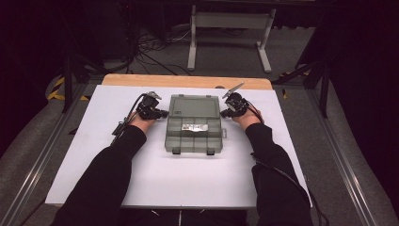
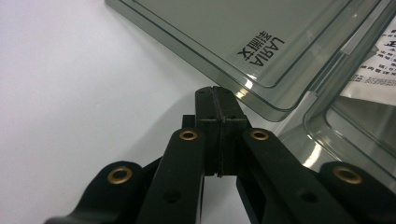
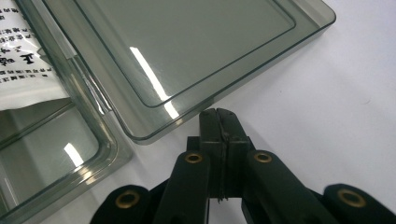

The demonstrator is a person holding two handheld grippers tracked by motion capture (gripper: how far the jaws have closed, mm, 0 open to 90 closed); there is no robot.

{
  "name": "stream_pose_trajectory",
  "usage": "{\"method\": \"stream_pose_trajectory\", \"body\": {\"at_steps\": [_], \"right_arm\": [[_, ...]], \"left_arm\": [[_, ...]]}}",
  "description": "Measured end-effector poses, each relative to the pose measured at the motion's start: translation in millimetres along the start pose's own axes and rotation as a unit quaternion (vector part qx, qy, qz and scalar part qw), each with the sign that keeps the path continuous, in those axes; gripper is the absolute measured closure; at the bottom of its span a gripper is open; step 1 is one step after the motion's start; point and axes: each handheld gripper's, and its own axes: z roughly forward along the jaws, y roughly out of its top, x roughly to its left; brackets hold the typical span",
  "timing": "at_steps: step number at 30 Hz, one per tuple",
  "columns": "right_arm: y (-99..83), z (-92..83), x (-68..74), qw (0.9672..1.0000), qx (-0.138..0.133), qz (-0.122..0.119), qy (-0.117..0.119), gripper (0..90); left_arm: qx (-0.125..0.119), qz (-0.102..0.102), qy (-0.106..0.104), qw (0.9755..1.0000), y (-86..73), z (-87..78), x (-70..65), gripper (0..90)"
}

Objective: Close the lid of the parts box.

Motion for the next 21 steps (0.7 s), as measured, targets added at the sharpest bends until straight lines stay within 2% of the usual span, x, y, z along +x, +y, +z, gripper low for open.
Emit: {"method": "stream_pose_trajectory", "body": {"at_steps": [4, 6, 11, 21], "right_arm": [[-0.1, 0.4, -0.5, 1.0000, -0.001, 0.003, 0.002, 89.9], [0.0, 0.6, -0.7, 1.0000, -0.001, 0.002, 0.001, 89.9], [2.0, 1.5, -0.8, 1.0000, 0.001, 0.001, -0.001, 89.9], [5.3, 4.7, -1.9, 1.0000, -0.005, 0.006, -0.004, 89.8]], "left_arm": [[0.000, 0.004, 0.003, 1.0000, 0.4, 0.2, 0.6, 89.7], [0.000, 0.000, 0.001, 1.0000, 0.3, 0.7, 0.3, 89.7], [0.011, 0.005, 0.005, 0.9999, 5.4, 2.4, 0.1, 89.7], [0.011, 0.003, 0.011, 0.9999, 10.1, 6.3, -0.9, 89.7]]}}
